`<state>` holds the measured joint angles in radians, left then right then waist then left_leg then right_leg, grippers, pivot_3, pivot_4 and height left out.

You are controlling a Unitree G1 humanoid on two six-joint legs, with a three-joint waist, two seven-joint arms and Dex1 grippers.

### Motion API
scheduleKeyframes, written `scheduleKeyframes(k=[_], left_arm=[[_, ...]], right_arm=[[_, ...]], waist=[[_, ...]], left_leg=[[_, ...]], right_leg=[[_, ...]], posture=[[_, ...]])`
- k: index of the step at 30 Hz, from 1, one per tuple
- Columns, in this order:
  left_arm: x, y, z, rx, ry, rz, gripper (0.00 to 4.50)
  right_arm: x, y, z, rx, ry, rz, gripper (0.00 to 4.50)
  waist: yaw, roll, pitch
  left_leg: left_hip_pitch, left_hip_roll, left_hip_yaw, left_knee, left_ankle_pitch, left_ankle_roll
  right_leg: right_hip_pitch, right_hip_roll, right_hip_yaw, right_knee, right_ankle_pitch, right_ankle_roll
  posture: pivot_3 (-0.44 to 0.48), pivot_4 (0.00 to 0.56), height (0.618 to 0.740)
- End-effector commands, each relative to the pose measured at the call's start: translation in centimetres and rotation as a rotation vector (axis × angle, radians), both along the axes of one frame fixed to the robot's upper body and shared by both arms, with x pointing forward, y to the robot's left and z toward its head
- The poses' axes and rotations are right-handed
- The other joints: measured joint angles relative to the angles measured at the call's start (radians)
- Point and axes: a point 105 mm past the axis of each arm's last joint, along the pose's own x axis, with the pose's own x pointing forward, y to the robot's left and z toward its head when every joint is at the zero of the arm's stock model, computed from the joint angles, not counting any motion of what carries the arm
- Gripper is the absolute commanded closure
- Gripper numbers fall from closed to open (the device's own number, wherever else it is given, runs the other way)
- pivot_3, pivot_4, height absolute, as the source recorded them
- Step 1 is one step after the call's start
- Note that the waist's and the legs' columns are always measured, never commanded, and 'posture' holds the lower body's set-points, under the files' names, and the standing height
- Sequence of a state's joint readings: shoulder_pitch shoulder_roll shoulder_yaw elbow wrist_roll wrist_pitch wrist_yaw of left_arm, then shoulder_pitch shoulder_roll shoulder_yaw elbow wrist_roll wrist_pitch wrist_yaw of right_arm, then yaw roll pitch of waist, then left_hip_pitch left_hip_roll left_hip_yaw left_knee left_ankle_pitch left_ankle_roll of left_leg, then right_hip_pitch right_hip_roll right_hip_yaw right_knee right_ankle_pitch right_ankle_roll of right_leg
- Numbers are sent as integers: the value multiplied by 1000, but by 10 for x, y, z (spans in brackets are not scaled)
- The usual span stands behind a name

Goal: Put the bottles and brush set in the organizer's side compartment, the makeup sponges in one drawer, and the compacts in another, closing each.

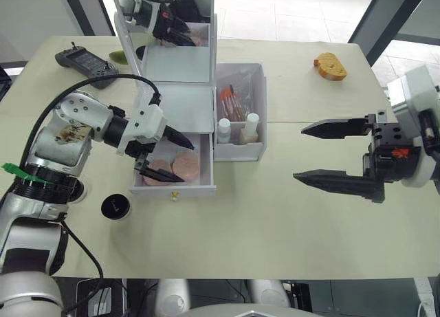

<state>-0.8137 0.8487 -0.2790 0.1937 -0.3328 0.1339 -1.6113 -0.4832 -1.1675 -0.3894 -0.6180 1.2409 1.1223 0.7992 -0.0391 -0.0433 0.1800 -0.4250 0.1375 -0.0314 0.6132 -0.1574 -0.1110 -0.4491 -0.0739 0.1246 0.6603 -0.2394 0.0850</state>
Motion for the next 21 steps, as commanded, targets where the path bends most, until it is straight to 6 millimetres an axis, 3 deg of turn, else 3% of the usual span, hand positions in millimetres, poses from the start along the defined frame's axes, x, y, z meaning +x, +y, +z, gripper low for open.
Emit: scheduleKeyframes(k=[1, 7, 12, 14, 18, 21], left_arm=[[2, -1, 26, -37, -61, 2, 14], [-12, 8, 59, -134, -4, 35, 14], [-45, 22, 92, -281, 112, 73, 14], [-53, 29, 91, -306, 143, 137, 14], [-88, 43, 61, -299, 240, 301, 14], [-116, 39, 41, -364, 297, 362, 14]], right_arm=[[-1, 3, 7, -3, -27, 16, 0], [0, 8, 11, 10, -35, 63, 0], [4, 14, 15, 12, -56, 134, 0], [9, 17, 16, -1, -84, 153, 0], [24, 21, 23, 5, -137, 192, 0], [32, 25, 22, 3, -126, 239, 0]], waist=[[-1, 0, 0], [-8, 0, 0], [-10, 0, 0], [-15, 1, 0], [-32, 1, 0], [-30, 1, 0]], left_leg=[[0, 0, 0, 0, 0, 0], [0, 0, 0, 0, 0, 0], [0, 0, 0, 0, 0, 0], [1, 0, 0, -1, 0, 0], [2, 0, 0, -1, 0, 0], [0, 0, 0, -1, 0, 0]], right_leg=[[0, 0, 0, 0, 0, 0], [0, 0, 0, 0, -1, 2], [-1, 0, 0, 2, -2, 2], [-1, 0, 0, 2, -2, 2], [-2, 0, 0, 3, -5, -2], [-4, 0, 0, 3, -5, -3]], posture=[[0, 150, 705], [0, 150, 705], [0, 150, 705], [0, 150, 705], [0, 150, 705], [0, 150, 705]])
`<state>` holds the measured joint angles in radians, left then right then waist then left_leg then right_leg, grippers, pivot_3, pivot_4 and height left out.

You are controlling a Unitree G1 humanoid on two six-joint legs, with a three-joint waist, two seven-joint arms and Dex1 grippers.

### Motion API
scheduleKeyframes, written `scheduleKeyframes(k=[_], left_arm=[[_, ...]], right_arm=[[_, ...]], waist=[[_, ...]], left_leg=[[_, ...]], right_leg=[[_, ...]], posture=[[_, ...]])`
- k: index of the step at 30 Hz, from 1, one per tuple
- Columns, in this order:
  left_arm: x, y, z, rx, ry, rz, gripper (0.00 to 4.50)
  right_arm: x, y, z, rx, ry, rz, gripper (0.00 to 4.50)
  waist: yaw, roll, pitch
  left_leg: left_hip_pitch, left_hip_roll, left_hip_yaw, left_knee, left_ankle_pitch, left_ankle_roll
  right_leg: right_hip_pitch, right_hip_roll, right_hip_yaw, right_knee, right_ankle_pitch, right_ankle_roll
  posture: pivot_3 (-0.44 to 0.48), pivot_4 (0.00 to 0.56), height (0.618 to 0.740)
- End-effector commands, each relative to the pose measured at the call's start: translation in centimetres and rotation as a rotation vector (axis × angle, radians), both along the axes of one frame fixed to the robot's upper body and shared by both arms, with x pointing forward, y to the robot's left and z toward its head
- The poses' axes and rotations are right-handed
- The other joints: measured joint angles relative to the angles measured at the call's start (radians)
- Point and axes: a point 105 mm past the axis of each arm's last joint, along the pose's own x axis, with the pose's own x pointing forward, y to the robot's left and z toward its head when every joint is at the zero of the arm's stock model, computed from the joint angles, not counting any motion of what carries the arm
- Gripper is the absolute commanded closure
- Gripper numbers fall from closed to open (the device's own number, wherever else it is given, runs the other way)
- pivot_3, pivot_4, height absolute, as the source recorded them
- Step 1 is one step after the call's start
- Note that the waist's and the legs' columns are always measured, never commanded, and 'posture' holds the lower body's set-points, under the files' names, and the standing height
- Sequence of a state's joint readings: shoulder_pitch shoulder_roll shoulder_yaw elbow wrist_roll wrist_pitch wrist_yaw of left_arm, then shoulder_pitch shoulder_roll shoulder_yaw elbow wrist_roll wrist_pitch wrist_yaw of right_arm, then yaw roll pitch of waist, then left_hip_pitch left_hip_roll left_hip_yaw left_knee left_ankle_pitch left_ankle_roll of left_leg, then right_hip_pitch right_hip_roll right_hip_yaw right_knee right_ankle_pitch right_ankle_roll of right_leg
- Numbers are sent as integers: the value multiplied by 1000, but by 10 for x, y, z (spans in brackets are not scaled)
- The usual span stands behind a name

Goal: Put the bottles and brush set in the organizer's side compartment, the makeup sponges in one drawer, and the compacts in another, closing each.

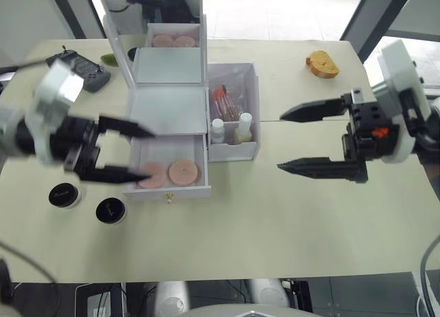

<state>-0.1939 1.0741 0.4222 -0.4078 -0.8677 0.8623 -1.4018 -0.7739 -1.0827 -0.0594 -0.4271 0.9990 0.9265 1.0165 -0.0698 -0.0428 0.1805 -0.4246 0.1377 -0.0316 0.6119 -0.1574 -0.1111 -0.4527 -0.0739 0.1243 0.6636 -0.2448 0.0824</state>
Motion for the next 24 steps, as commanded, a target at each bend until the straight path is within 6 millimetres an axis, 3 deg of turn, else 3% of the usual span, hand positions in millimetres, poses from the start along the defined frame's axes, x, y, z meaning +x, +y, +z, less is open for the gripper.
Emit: scheduleKeyframes(k=[1, 5, 6, 10, 14, 20, 24], left_arm=[[-29, -11, 4, -61, -34, 38, 14], [-50, -15, -22, -111, 17, 171, 14], [-56, -15, -32, -102, 31, 211, 196], [-68, -13, -59, -78, 40, 356, 1224], [-62, -6, -77, -114, -30, 555, 2486], [-59, -15, -100, -125, -141, 726, 4373], [-45, -16, -104, -137, -227, 855, 4474]], right_arm=[[6, 3, 4, -3, -24, 57, 0], [22, 7, 1, -35, -19, 104, 0], [26, 9, 1, -45, -20, 117, 0], [34, 18, 1, -65, -22, 151, 0], [24, 17, -11, -78, -4, 181, 0], [20, 17, -14, -85, 7, 175, 0], [16, 17, -13, -86, 11, 173, 0]], waist=[[2, 0, 0], [7, 0, 0], [5, 0, 0], [1, 0, 0], [12, -1, -1], [16, -2, -1], [15, -2, -1]], left_leg=[[0, 0, 0, 0, 0, 0], [1, 0, 1, 1, 0, 0], [1, 0, 1, 1, 0, 0], [1, 0, 1, 1, 0, 0], [1, 0, 1, 2, 0, 0], [1, 0, 2, 3, 0, -1], [2, 0, 2, 3, -1, -1]], right_leg=[[0, 0, 0, 0, 0, 0], [1, -1, 1, -1, -1, -2], [1, -1, 1, -1, -1, -2], [1, 0, 1, -1, 0, -3], [2, 0, 1, -2, 0, -3], [5, -1, 2, -7, 1, -3], [5, -1, 2, -7, 1, -3]], posture=[[0, 150, 705], [0, 150, 705], [0, 150, 705], [0, 150, 705], [0, 150, 705], [0, 150, 705], [0, 150, 705]])
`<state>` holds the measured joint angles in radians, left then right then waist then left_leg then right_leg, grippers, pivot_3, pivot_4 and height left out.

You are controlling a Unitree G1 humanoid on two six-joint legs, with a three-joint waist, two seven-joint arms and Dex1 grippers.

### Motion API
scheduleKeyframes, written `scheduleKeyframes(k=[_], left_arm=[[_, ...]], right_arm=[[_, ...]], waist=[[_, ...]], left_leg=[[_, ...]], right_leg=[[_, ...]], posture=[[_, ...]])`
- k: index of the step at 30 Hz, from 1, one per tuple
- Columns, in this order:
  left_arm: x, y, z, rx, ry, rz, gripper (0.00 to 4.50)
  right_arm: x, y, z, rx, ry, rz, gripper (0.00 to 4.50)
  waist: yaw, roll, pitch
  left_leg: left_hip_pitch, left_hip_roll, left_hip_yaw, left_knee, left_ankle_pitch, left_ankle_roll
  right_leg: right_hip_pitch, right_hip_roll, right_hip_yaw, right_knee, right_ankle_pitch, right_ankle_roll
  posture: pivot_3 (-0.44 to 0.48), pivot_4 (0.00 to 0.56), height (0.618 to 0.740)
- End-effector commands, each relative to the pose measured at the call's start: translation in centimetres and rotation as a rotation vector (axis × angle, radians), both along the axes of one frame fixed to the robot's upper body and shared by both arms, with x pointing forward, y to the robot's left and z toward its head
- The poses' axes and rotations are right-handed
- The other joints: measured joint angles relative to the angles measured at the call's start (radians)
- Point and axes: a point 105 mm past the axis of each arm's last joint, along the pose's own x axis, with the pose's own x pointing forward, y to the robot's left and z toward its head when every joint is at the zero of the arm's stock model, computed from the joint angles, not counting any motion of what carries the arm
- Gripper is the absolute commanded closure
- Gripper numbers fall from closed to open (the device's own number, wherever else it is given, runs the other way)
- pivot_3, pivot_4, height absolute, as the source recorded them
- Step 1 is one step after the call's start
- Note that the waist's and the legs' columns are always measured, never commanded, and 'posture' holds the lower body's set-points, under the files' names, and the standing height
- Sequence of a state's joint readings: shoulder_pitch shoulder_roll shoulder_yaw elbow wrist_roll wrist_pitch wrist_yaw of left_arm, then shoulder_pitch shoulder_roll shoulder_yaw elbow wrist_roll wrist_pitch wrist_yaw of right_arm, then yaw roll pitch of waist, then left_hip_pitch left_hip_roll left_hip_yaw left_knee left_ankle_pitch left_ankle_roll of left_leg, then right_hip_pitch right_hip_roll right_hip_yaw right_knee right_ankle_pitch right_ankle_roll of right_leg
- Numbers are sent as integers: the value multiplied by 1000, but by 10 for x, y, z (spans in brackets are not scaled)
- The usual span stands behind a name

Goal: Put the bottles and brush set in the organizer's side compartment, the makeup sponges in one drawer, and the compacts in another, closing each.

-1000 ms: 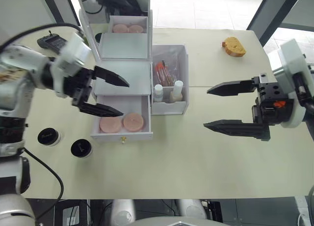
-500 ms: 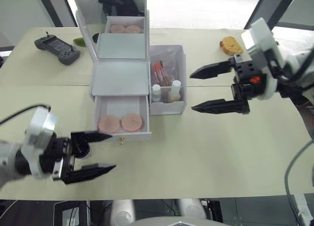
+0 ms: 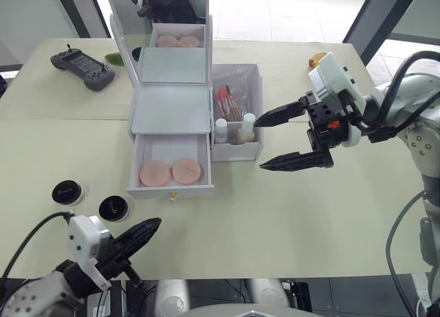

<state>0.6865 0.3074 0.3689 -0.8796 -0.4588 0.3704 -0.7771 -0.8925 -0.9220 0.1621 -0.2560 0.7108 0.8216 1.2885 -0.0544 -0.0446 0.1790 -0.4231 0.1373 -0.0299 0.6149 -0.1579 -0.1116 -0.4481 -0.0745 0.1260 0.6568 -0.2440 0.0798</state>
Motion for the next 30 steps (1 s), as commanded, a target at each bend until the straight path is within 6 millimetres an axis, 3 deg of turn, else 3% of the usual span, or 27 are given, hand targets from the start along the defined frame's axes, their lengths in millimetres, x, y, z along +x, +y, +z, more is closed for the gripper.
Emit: scheduleKeyframes(k=[1, 7, 15, 22, 25, 30], left_arm=[[15, 1, 4, 44, -97, 108, 4474], [35, 1, 1, 132, -194, 235, 4474], [51, -14, -14, 47, -203, 281, 4474], [37, -15, -17, 15, -162, 188, 4474], [26, -20, -10, -17, -156, 84, 4474], [12, -11, -1, -65, -139, 11, 4474]], right_arm=[[-7, -3, 14, 11, -47, -5, 0], [-8, -7, 17, -2, -49, -33, 0], [-14, -10, 22, -15, -45, -46, 0], [-16, -11, 24, -17, -43, -49, 0], [-16, -11, 25, -14, -42, -50, 0], [-12, -13, 26, -11, -46, -65, 0]], waist=[[1, 0, 0], [10, 5, -1], [18, 25, -4], [19, 26, -4], [17, 26, -4], [8, 25, -4]], left_leg=[[0, 0, 0, 0, 0, 0], [0, 0, 0, -1, 0, 1], [-2, -2, 1, -6, -2, 4], [-2, -2, 1, -7, -4, 6], [-2, -2, 1, -6, -4, 6], [1, -2, 1, -1, -4, 5]], right_leg=[[0, 0, 0, 0, 0, 0], [0, 0, 0, -1, 0, 0], [1, -2, 0, -10, 1, 3], [1, -2, -1, -10, 1, 9], [1, -2, -1, -9, -2, 4], [5, -2, -1, -9, -1, 3]], posture=[[0, 150, 705], [0, 150, 705], [0, 150, 705], [0, 150, 705], [0, 150, 705], [0, 150, 705]])
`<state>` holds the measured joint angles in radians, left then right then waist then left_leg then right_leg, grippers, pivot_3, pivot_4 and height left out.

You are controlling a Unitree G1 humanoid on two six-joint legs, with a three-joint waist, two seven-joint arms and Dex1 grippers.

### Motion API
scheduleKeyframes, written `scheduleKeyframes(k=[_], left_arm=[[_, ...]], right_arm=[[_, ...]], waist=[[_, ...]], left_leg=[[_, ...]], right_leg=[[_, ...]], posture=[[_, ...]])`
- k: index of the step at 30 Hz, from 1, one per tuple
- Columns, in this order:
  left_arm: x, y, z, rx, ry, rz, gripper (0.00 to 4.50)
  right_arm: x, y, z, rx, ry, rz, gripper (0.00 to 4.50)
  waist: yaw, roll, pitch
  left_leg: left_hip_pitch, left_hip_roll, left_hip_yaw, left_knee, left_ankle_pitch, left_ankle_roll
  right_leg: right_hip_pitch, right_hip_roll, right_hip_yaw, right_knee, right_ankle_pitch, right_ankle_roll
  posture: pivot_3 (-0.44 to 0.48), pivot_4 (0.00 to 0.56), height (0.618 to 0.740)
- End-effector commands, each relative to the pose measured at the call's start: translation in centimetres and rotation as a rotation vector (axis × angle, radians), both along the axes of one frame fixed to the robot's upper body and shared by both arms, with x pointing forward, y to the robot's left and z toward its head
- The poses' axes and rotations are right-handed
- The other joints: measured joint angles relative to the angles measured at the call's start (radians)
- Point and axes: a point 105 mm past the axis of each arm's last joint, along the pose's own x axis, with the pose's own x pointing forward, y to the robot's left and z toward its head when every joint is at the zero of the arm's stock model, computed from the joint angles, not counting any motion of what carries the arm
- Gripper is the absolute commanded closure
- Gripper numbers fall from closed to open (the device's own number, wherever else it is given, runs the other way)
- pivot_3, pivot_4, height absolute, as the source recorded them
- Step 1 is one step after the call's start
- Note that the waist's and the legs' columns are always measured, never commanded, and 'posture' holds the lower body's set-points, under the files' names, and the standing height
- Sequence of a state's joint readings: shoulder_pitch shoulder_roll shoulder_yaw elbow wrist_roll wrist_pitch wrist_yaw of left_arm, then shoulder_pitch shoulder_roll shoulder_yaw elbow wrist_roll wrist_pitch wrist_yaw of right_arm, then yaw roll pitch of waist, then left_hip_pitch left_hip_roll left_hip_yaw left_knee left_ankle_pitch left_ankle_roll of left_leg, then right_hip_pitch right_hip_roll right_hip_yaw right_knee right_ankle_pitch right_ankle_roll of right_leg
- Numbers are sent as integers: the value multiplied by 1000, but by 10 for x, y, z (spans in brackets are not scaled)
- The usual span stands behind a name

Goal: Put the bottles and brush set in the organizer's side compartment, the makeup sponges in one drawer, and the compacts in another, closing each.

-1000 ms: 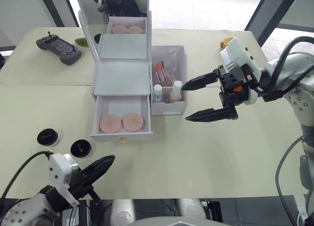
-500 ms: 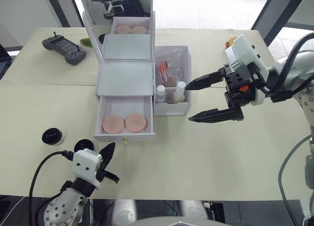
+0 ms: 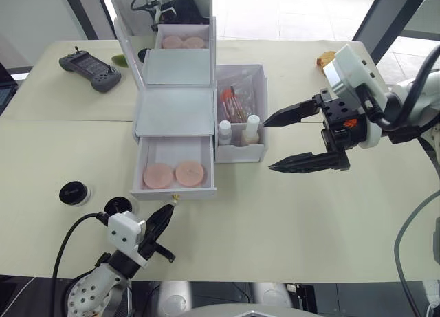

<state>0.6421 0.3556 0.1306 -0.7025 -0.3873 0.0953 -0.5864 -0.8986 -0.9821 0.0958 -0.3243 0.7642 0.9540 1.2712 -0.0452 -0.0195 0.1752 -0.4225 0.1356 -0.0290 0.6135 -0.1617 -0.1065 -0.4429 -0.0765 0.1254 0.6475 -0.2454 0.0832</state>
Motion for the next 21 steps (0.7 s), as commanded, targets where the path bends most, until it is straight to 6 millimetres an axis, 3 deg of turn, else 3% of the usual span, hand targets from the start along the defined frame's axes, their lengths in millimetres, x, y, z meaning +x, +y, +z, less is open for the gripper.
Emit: scheduleKeyframes(k=[1, 5, 15, 21], left_arm=[[-9, 3, 17, -36, -47, -53, 4474], [1, 13, 20, -38, -86, 1, 4474], [25, 3, 26, -73, -135, 65, 4474], [53, 1, 46, -61, -195, 71, 4474]], right_arm=[[-1, -3, 17, 15, -72, -11, 0], [-2, -2, 19, 26, -71, -7, 0], [-1, 3, 24, 33, -83, -14, 0], [0, 2, 25, 36, -87, -28, 0]], waist=[[-1, 0, 0], [0, 0, 0], [-1, -1, -1], [13, 3, -1]], left_leg=[[1, 0, 0, 0, 0, 0], [1, 0, 0, 2, 0, 0], [1, 0, 0, 1, 0, 0], [1, 0, -2, -1, 0, 0]], right_leg=[[1, 0, 0, 0, 0, 0], [2, 0, 0, 0, 0, 0], [2, 0, 1, 0, 1, 0], [2, 1, -1, 1, 0, 1]], posture=[[0, 150, 705], [0, 150, 705], [0, 150, 705], [0, 150, 705]])
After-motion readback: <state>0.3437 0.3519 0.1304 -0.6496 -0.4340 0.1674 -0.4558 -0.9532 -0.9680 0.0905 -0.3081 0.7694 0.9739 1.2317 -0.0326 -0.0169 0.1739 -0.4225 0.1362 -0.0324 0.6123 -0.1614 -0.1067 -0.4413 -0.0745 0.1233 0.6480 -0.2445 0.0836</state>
